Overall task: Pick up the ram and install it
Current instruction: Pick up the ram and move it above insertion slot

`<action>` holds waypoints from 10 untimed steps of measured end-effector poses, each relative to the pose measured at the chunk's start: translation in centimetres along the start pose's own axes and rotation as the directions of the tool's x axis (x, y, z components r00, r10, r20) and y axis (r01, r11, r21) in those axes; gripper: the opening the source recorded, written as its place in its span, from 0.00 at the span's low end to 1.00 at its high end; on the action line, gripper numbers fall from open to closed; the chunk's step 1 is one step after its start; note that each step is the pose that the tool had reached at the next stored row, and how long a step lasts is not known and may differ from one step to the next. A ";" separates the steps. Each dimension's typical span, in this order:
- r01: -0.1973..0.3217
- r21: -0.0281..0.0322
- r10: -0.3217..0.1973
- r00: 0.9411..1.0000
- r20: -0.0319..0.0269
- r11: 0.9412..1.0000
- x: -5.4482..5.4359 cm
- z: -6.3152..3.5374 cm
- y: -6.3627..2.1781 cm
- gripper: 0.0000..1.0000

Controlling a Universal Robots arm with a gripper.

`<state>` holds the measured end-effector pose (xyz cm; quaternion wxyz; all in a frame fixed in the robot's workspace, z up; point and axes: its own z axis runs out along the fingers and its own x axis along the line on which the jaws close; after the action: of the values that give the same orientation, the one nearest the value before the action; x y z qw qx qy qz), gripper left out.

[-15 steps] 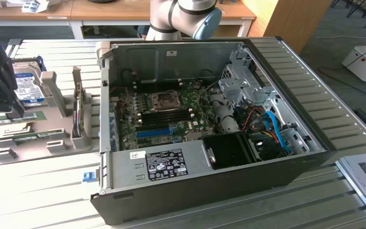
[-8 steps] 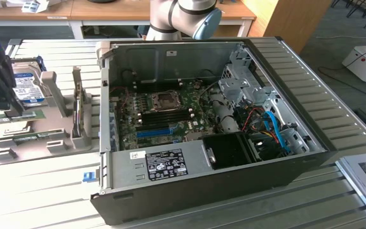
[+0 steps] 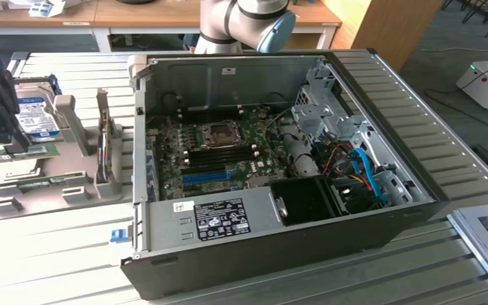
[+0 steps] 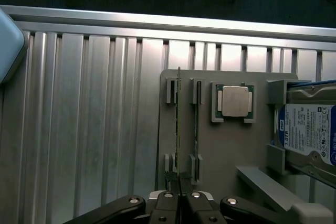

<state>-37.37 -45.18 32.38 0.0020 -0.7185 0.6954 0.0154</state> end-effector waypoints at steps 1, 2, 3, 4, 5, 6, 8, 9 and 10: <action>0.000 0.000 0.000 1.000 0.000 1.000 0.0 -0.08 0.00 0.11; 0.000 0.000 0.000 1.000 0.000 1.000 0.0 -0.15 0.00 0.11; 0.000 0.000 0.000 1.000 0.000 1.000 0.0 -0.21 0.00 0.11; 0.000 0.000 0.000 1.000 0.000 1.000 0.0 -0.28 0.00 0.11; 0.000 0.000 0.000 1.000 0.000 1.000 0.0 -0.33 -0.01 0.11; 0.000 0.000 0.000 1.000 0.000 1.000 0.0 -0.39 -0.01 0.11; 0.000 0.000 0.000 1.000 0.000 1.000 0.0 -0.51 -0.01 0.11; 0.000 0.000 0.000 1.000 0.000 1.000 0.0 -0.56 -0.01 0.11; 0.000 0.000 0.000 1.000 0.000 1.000 0.0 -0.61 -0.01 0.11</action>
<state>-37.35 -45.18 32.98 0.0020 -0.7185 0.6954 0.0154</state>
